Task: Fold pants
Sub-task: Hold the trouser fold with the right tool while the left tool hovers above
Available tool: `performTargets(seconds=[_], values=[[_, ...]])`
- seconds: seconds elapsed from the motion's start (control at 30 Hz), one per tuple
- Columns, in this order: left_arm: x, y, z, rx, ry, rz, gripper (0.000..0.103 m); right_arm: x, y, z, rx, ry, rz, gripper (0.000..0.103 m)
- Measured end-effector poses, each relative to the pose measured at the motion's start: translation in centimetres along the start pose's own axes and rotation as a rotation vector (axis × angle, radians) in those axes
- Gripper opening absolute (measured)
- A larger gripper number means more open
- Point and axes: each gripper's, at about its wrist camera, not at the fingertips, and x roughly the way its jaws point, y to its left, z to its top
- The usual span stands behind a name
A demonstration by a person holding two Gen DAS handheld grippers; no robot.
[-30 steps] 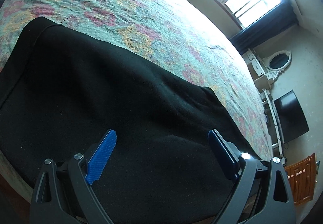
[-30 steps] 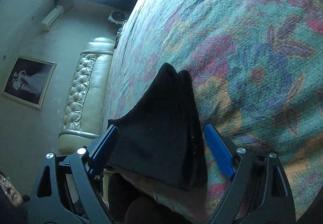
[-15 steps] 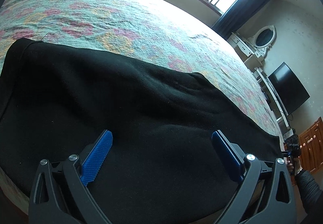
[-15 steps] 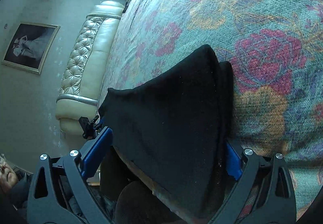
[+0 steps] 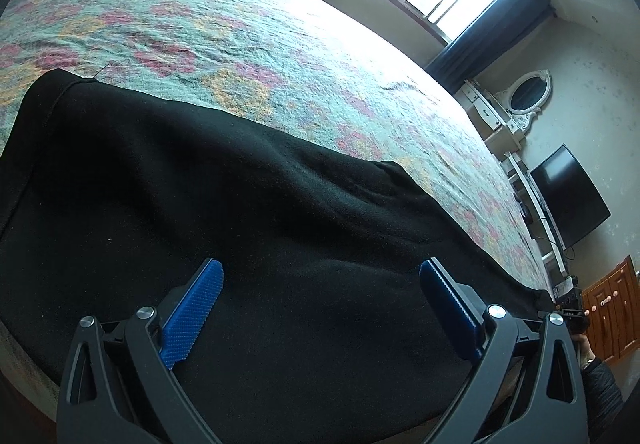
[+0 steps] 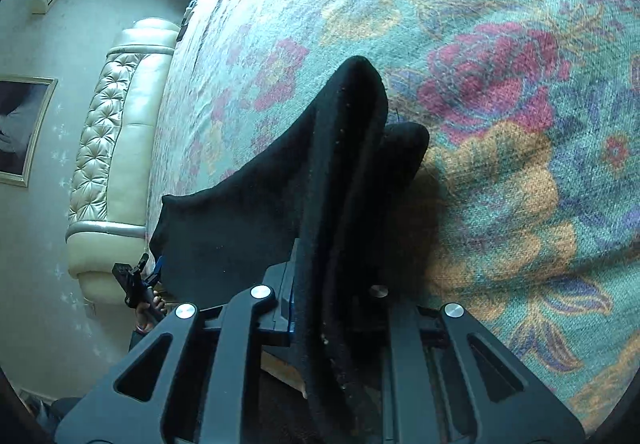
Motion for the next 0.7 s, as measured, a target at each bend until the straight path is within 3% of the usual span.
performTargets(seconds=[0.33,0.63,0.7], values=[[-1.3,-0.4,0.3,0.084,0.028,0.202,0.098,-4.0,7.7,-1.2,-0.059,-0.090,0.013,0.012],[-1.2,-0.3,-0.1,0.076,0.046,0.248,0.098,-4.9,17.7,-2.0,-0.163,-0.131,-0.026,0.012],[-1.9,-0.6,0.1,0.097,0.007,0.293,0.098,-4.5,19.9,-2.2,-0.190,-0.133,-0.040,0.012]])
